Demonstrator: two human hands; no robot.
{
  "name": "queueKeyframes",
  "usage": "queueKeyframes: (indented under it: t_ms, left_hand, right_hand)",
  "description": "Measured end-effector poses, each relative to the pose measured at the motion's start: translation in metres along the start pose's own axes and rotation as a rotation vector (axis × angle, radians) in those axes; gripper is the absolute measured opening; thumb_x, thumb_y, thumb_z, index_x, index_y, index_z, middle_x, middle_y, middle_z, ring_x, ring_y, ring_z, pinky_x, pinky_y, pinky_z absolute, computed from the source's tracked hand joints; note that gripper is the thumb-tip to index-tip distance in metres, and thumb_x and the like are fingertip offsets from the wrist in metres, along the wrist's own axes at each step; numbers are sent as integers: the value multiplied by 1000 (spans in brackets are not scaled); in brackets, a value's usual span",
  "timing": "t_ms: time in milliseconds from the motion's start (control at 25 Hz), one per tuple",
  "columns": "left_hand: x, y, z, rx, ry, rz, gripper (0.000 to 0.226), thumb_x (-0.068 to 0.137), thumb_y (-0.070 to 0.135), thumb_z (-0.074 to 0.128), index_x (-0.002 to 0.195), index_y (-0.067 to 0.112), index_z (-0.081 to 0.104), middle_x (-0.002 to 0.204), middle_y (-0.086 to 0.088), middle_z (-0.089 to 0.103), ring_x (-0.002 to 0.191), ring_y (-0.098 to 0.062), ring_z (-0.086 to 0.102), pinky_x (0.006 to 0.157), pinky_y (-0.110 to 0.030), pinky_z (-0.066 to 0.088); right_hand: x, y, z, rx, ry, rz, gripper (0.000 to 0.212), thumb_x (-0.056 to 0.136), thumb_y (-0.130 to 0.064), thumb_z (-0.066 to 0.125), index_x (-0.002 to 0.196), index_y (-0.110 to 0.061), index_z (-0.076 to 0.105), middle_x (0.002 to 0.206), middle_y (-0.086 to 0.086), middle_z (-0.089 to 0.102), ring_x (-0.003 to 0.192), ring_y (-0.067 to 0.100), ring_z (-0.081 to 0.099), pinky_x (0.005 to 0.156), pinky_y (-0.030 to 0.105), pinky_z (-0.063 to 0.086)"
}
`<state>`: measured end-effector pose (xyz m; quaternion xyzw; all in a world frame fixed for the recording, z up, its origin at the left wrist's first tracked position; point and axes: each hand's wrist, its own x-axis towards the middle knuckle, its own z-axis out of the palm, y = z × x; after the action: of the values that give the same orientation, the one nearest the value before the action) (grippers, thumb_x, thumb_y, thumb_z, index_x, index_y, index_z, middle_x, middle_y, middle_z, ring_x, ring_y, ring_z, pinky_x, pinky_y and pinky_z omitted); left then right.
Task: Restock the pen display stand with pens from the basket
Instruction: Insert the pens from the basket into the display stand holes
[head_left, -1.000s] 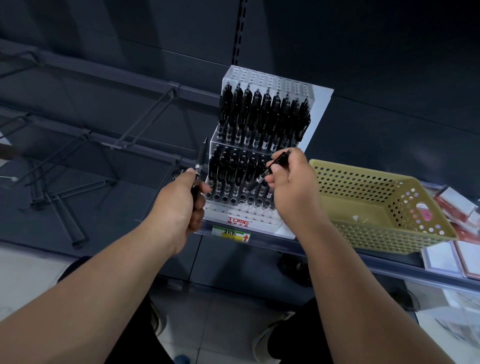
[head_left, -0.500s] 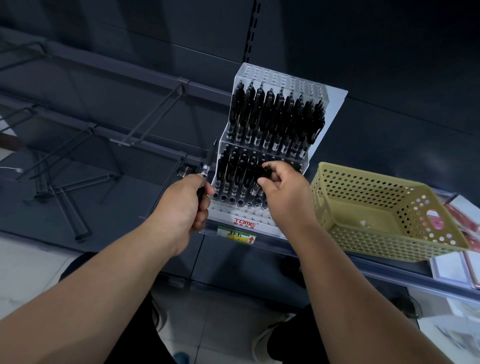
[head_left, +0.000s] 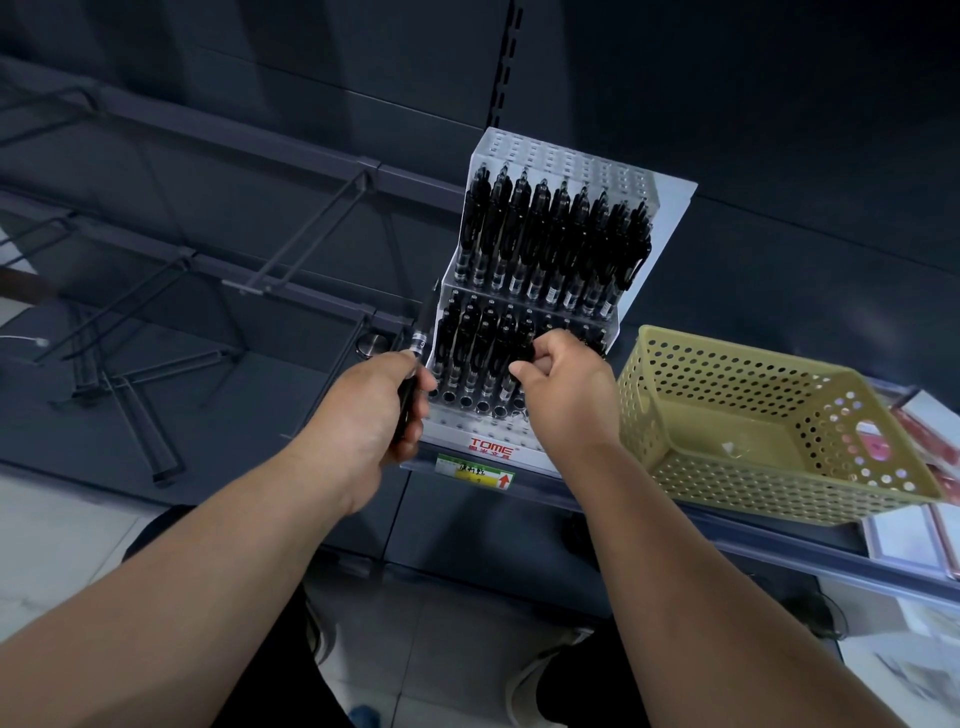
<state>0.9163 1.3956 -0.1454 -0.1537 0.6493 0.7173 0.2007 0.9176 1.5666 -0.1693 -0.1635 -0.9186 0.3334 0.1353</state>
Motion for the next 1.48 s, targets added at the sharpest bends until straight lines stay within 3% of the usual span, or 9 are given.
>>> queueKeyframes:
  t_ms: [240,360,480,680,840,1080,1240,1360,1480]
  left_hand:
    - [-10,6,-2,-76,-61,24,24,98,28,50,87,14,67,77,-1,52,56,-13,61,43,-23,48]
    - [-15,10,-2,-161,-144,21,18,96,22,53,92,14,69,80,-3,58,75,-20,70,58,-34,58]
    - [-19,10,7,-162,-207,49,14,95,18,54,93,16,68,80,-2,70,87,-22,67,73,-35,52]
    - [-28,13,31,-252,-288,2,10,92,14,58,102,13,56,90,-7,74,68,-14,66,57,-21,51]
    - [-29,10,43,-342,-292,-87,11,92,14,59,102,8,59,83,-8,70,68,-14,70,60,-23,58]
    - [-36,9,49,-296,-304,-176,14,89,24,62,83,11,61,69,-2,67,56,-10,64,51,-20,49]
    - [-37,7,50,-171,-356,-187,20,89,34,60,85,14,62,73,0,69,57,-10,64,57,-22,46]
    - [-30,3,48,-63,-268,-101,14,93,26,58,88,13,60,75,-3,69,59,-13,64,54,-23,47]
    - [-15,-2,38,153,-60,130,7,93,14,58,86,15,60,85,-6,68,70,-17,66,62,-27,50]
  right_hand:
    - [0,-5,-11,45,-89,60,20,94,-28,62,109,-15,64,88,-3,69,76,17,65,64,34,55]
    - [-11,1,-38,293,-38,96,10,96,-23,59,102,-20,66,88,-5,70,74,10,68,64,34,58]
    - [-26,8,-62,524,56,164,9,96,-13,57,100,-15,65,88,0,72,71,9,68,68,29,58]
    - [-48,8,-72,637,-138,161,26,93,1,55,105,-21,65,100,0,72,81,13,70,73,23,57]
    - [-62,3,-67,690,-233,22,41,88,7,60,109,-27,65,100,-7,68,88,9,69,77,22,56]
    - [-65,-2,-65,806,-162,-92,26,88,0,65,103,-20,70,86,0,72,79,10,66,78,28,56]
    - [-61,-3,-68,802,-37,-51,18,90,-8,65,100,-23,70,85,-2,71,78,12,66,78,32,58]
    - [-48,1,-77,766,137,25,13,93,-10,62,103,-17,66,90,2,69,81,13,67,71,22,55]
    - [-37,6,-85,582,217,27,12,93,-16,63,105,-19,63,90,1,69,83,17,67,74,27,58]
